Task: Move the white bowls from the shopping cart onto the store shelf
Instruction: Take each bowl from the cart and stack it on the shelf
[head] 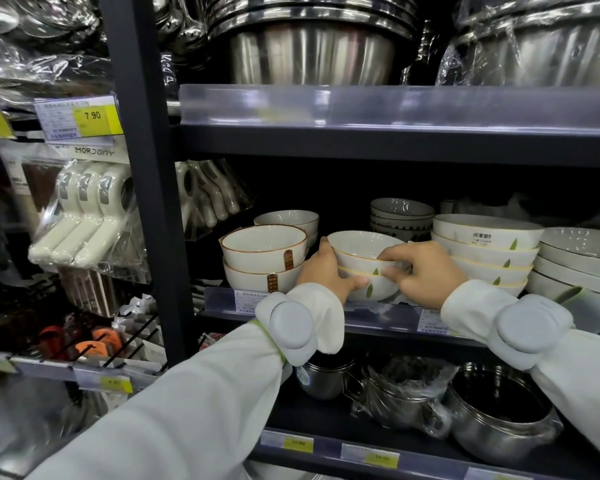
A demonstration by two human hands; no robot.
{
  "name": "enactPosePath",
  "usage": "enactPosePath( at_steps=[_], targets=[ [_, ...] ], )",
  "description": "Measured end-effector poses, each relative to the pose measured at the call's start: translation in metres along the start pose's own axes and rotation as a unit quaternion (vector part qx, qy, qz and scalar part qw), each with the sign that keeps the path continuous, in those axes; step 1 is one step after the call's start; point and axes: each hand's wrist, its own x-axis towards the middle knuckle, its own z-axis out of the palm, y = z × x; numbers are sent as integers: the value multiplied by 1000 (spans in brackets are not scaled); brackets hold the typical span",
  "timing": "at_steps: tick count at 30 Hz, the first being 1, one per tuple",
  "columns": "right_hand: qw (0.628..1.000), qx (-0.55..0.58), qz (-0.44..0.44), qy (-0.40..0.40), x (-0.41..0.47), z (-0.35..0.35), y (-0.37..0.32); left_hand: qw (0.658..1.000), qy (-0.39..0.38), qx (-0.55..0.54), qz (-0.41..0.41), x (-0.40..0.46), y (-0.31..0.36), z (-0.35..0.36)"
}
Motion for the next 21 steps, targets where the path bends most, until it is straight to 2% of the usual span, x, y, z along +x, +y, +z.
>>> enactPosePath(
  at_steps=[10,13,21],
  targets=[
    [1000,-11,2,-13,-3,-4,-4,1000,5,9,19,-3,0,3],
    [1000,-4,-24,-4,-9,-5,-5,999,14,17,41,-7,-2,4],
    [990,-16,-106,96,-35,3,-24,983,83,84,142,-42,-11,-2]
  ],
)
